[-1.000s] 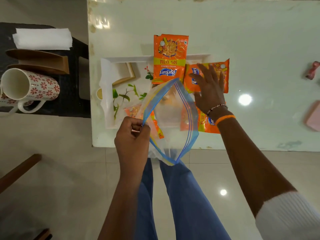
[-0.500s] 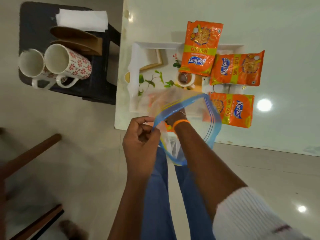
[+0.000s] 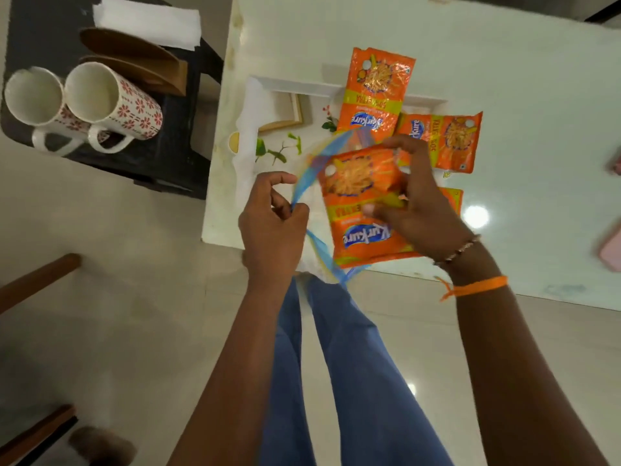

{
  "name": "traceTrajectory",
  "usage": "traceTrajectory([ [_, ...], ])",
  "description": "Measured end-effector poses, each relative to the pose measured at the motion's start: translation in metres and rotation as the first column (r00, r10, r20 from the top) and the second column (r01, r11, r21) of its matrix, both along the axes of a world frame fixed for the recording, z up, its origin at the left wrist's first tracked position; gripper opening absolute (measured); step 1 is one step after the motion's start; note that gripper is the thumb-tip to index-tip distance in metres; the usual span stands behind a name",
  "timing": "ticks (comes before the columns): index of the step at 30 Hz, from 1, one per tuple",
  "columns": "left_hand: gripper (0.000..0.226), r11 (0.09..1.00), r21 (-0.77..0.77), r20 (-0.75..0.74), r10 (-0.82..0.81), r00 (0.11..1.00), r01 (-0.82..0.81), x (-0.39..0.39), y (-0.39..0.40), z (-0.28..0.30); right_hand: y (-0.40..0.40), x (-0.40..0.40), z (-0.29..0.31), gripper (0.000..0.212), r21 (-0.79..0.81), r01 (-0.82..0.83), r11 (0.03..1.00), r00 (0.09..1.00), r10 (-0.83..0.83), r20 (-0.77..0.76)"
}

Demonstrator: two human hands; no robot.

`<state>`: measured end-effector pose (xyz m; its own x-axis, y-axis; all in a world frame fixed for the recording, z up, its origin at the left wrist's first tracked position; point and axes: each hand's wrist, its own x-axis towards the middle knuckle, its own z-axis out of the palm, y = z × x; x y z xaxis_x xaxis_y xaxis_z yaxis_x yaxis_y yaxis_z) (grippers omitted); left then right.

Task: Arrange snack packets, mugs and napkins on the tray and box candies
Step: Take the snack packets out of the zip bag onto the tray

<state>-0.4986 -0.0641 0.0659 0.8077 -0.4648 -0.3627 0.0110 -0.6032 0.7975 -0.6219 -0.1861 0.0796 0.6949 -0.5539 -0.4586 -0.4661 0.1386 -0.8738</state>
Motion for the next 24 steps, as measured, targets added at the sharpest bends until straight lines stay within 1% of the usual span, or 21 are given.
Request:
traceTrajectory([
  [1, 0.032, 1.000, 0.000, 0.006, 0.006, 1.000, -0.006, 0.001, -0.001, 0.000, -0.009, -0.010, 0.002, 0.065, 0.071, 0.075, 0.995, 0.996, -0.079, 0.049],
  [3, 0.031, 1.000, -0.021, 0.023, 0.023, 0.999, -0.023, 0.005, -0.001, 0.002, -0.026, -0.026, 0.005, 0.057, 0.154, 0.209, 0.966, 0.972, -0.223, 0.075],
  [6, 0.031, 0.998, -0.009, 0.051, 0.069, 0.996, -0.068, 0.015, 0.005, 0.005, -0.040, -0.043, 0.002, 0.055, 0.248, 0.366, 0.897, 0.920, -0.389, 0.051],
  [8, 0.029, 0.995, -0.001, 0.072, 0.102, 0.992, -0.102, 0.023, 0.012, 0.008, -0.046, -0.052, -0.003, 0.052, 0.309, 0.472, 0.826, 0.861, -0.507, 0.042],
  [9, 0.027, 0.993, -0.007, 0.076, 0.115, 0.990, -0.115, 0.026, 0.015, 0.011, -0.047, -0.056, -0.007, 0.051, 0.324, 0.518, 0.792, 0.830, -0.557, 0.034],
  [10, 0.027, 0.992, -0.018, 0.075, 0.128, 0.989, -0.127, 0.029, 0.018, 0.014, -0.048, -0.060, -0.011, 0.051, 0.305, 0.556, 0.773, 0.808, -0.589, 0.019],
  [12, 0.028, 0.988, -0.039, 0.073, 0.150, 0.986, -0.148, 0.034, 0.022, 0.020, -0.045, -0.062, -0.023, 0.052, 0.213, 0.587, 0.781, 0.803, -0.595, -0.033],
  [14, 0.028, 0.985, -0.050, 0.079, 0.166, 0.983, -0.163, 0.039, 0.026, 0.026, -0.038, -0.056, -0.040, 0.055, 0.096, 0.557, 0.825, 0.829, -0.546, -0.119],
  [15, 0.028, 0.983, -0.061, 0.078, 0.180, 0.981, -0.176, 0.041, 0.028, 0.029, -0.033, -0.050, -0.050, 0.059, 0.041, 0.510, 0.859, 0.851, -0.497, -0.171],
  [18, 0.027, 0.966, -0.116, 0.032, 0.238, 0.971, -0.233, 0.044, 0.032, 0.032, -0.016, -0.021, -0.075, 0.066, -0.075, 0.290, 0.954, 0.898, -0.298, -0.324],
  [20, 0.027, 0.961, -0.120, -0.002, 0.251, 0.968, -0.249, 0.042, 0.034, 0.031, -0.005, 0.001, -0.091, 0.066, -0.118, 0.226, 0.967, 0.906, -0.253, -0.340],
  [22, 0.026, 0.967, -0.102, -0.026, 0.234, 0.972, -0.235, 0.038, 0.034, 0.029, 0.002, 0.016, -0.101, 0.064, -0.142, 0.233, 0.962, 0.899, -0.269, -0.346],
  [24, 0.025, 0.972, -0.096, -0.045, 0.212, 0.976, -0.216, 0.034, 0.032, 0.027, 0.002, 0.022, -0.110, 0.058, -0.149, 0.203, 0.968, 0.888, -0.246, -0.388],
])
